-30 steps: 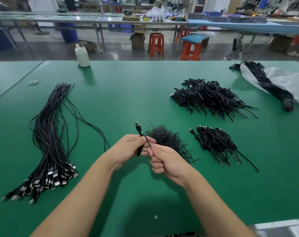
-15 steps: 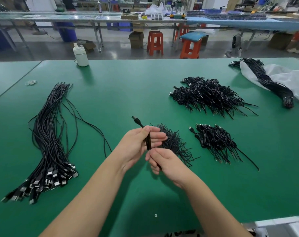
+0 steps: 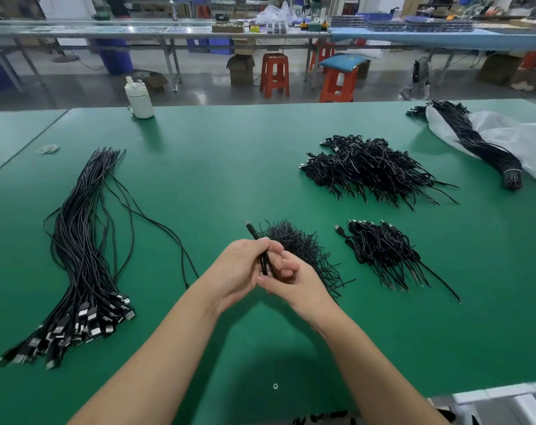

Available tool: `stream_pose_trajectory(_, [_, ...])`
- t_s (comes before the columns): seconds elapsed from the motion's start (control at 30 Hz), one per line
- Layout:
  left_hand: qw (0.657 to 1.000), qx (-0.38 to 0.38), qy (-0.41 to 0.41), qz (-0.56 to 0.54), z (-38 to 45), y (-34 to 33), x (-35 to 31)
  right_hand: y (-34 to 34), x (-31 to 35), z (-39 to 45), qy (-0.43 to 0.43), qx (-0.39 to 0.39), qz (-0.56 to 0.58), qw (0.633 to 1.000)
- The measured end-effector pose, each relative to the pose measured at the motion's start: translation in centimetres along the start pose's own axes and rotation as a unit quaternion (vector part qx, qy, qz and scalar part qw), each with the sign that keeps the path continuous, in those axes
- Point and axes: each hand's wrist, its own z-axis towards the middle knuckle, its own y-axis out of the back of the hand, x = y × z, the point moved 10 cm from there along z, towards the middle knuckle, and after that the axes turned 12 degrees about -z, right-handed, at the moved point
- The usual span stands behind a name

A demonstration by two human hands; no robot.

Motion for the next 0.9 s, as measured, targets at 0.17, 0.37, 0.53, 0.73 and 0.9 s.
stream_pose_trajectory(0.17, [0.997,-0.005,0.032,0.075,0.1,0.5,0.5,0.2,-1.1,0.1,-0.020,-0.012,-0.017,1.000])
stream_pose_trajectory(0.37, [0.902,-0.103,-0.005,0.420,-0.2,1.9,-0.5,-0.2,-1.6,0.0,0.000,0.005,-0.194,0.981])
stream_pose_trajectory(0.53, [0.789,-0.171,-0.089,0.584,-1.1,0.7,-2.9,-0.1,0.5,-0.3,0.059,-0.039,-0.408,0.910])
stream_pose_trajectory(0.73, [0.778,-0.172,-0.136,0.589,-1.1,1.7,-3.5,-0.2,2.1,-0.7,0.099,-0.046,-0.536,0.837])
stream_pose_trajectory(0.9, [0.803,-0.125,-0.148,0.564,-0.1,1.9,-3.8,-0.4,1.4,-0.9,0.074,-0.030,-0.538,0.839])
